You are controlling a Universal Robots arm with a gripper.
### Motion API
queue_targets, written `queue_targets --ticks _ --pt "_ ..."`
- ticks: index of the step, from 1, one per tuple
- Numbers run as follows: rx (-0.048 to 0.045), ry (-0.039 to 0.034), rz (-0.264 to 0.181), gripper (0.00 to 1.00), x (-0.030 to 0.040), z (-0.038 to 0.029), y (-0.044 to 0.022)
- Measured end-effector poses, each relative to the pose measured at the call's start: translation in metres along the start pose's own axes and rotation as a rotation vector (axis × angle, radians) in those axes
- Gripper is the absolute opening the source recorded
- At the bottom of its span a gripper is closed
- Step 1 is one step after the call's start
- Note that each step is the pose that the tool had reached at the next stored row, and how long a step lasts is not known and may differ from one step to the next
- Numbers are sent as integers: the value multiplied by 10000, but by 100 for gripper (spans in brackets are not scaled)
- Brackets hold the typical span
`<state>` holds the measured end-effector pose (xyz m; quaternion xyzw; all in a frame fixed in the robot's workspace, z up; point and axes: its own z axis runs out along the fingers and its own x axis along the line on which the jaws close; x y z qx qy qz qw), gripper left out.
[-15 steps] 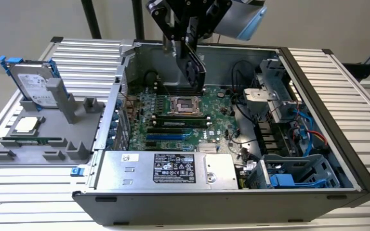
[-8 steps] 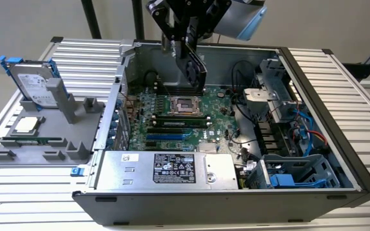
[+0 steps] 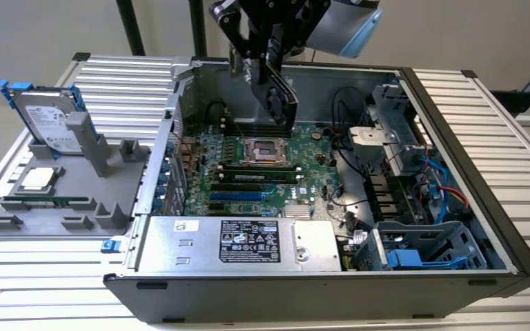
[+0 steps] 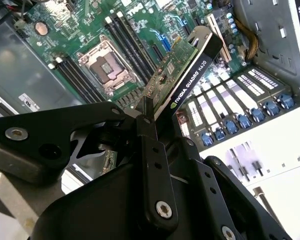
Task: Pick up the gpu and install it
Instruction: 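Insert the gpu into the slot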
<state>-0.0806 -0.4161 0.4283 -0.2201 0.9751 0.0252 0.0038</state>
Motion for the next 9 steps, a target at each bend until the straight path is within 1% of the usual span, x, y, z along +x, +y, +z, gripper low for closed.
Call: queue_targets --ticks 9 --pt "-8 18 -393 0 0 -4 0"
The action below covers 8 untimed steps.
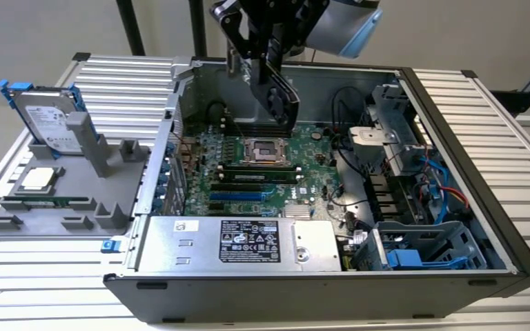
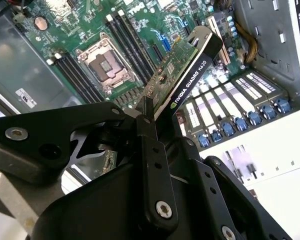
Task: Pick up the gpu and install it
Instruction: 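Insert the gpu into the slot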
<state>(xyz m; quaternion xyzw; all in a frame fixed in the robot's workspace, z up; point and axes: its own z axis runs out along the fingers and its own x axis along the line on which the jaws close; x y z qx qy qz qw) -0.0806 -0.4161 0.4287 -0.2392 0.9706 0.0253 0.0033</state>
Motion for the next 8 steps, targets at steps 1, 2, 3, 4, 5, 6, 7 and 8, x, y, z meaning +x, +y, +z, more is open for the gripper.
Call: queue_targets --ticks 1,2,3,4,5,6,7,8 --pt "0 3 -40 0 0 -2 0" --pt "-1 4 -83 0 0 -3 0" --pt "-2 6 -125 0 0 -4 0" --pt "-3 9 -169 0 0 -6 0" --pt "-4 10 -210 0 0 -7 0" --pt "-4 13 -247 0 0 -8 0" --pt "-5 14 -286 0 0 -10 0" --pt "-5 16 -323 0 0 -11 1"
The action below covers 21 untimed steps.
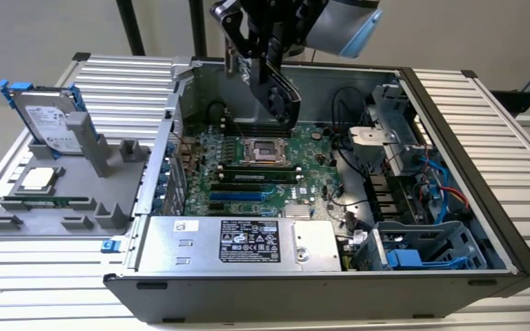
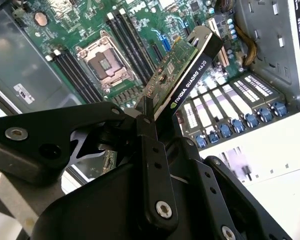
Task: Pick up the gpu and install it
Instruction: 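Insert the gpu into the slot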
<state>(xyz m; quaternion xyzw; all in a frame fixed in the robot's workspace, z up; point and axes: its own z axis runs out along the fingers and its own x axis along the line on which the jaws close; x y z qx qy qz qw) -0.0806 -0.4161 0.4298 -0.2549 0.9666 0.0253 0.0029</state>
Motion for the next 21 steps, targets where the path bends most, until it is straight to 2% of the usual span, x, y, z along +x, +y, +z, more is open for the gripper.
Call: queue_targets --ticks 21 --pt "-14 35 -739 0 -1 -28 1"
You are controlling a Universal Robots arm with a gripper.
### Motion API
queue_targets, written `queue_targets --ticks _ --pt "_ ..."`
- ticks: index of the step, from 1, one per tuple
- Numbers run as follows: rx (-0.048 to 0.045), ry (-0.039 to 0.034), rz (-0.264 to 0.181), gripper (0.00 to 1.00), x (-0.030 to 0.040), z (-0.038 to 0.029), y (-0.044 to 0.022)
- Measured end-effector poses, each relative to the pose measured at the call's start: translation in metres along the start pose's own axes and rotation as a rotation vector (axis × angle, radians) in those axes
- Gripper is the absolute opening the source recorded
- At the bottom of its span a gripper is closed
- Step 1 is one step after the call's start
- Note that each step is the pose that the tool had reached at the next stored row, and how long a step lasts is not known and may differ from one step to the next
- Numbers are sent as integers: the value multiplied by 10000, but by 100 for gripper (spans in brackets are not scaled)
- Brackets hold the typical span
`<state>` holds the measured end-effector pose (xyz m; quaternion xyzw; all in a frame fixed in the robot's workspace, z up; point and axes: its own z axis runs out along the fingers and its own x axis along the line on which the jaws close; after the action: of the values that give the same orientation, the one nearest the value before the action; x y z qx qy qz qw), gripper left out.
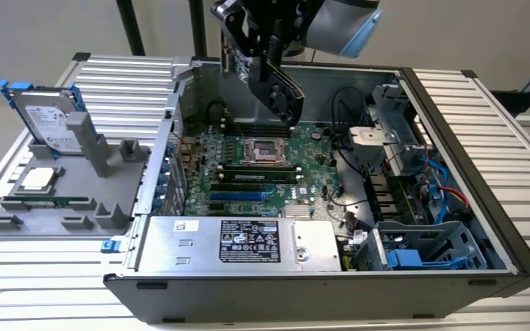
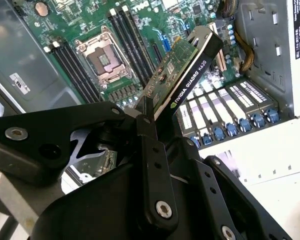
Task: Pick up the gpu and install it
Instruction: 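Insert the gpu into the slot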
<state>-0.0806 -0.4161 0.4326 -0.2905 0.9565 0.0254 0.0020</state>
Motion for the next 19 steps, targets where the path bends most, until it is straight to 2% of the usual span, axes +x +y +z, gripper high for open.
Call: queue_targets --ticks 19 --pt "-12 31 -659 0 0 -13 1"
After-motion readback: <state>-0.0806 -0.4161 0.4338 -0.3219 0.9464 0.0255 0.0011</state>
